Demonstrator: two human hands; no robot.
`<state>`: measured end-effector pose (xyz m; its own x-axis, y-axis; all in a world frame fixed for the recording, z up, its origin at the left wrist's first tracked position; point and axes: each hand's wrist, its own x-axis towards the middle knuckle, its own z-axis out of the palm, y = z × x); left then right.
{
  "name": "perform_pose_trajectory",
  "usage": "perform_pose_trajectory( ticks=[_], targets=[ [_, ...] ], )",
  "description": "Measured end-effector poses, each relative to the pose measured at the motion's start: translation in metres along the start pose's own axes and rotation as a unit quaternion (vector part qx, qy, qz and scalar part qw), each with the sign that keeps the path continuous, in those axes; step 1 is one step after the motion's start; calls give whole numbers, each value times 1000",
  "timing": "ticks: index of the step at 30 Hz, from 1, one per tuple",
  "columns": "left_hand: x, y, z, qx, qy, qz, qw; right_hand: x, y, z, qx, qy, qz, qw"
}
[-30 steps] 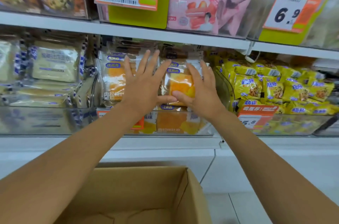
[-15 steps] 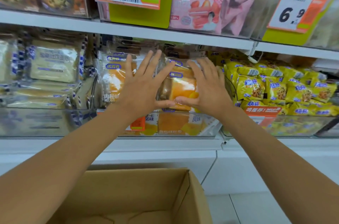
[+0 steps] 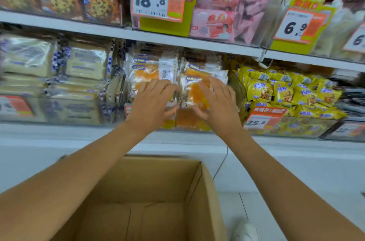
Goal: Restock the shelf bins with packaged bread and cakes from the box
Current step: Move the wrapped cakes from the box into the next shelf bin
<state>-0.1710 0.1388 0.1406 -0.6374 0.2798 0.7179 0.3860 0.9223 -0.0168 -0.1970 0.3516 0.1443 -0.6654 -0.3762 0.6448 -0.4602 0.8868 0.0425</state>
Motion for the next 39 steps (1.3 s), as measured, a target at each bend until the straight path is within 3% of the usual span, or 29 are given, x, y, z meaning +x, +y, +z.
perform_pose_trajectory(
  ticks=[2,4,8,11,13,15,17,21,26,29,32,33,36,39],
  targets=[
    [-35,8,-9,-64,-43,-50,996,-25,-26,4,44,-1,-3,999],
    [-82,12,-14,-126,-130,-124,976,-60,-55,11,94,-53,-8,994],
    [-200,8,-11,-134,-324,-231,907,-145,-104,41,143,-302,11,942],
    [-294,-5,2,-151,-446,-305,827,-204,-129,78,133,-427,0,894],
    [-354,-18,15,-183,-509,-379,751,-231,-140,98,131,-484,7,865],
    [-396,-26,28,-238,-529,-451,678,-251,-148,115,135,-520,29,843],
    [-419,-30,40,-235,-558,-471,641,-264,-153,130,141,-545,36,826],
    [-454,-38,70,-195,-625,-434,619,-280,-163,146,167,-574,52,800],
    [-459,-38,78,-43,-684,-295,665,-284,-175,146,192,-590,55,782],
    [-454,-33,77,-32,-728,-238,642,-280,-180,137,207,-597,74,772],
    [-456,-31,65,-77,-775,-259,572,-275,-183,123,214,-588,86,775],
    [-457,-30,60,-69,-783,-257,563,-274,-184,119,218,-588,90,774],
    [-453,-26,52,-24,-776,-231,587,-277,-187,113,238,-586,105,767],
    [-440,-26,49,-118,-711,-323,614,-280,-190,109,268,-603,140,738]
  ],
)
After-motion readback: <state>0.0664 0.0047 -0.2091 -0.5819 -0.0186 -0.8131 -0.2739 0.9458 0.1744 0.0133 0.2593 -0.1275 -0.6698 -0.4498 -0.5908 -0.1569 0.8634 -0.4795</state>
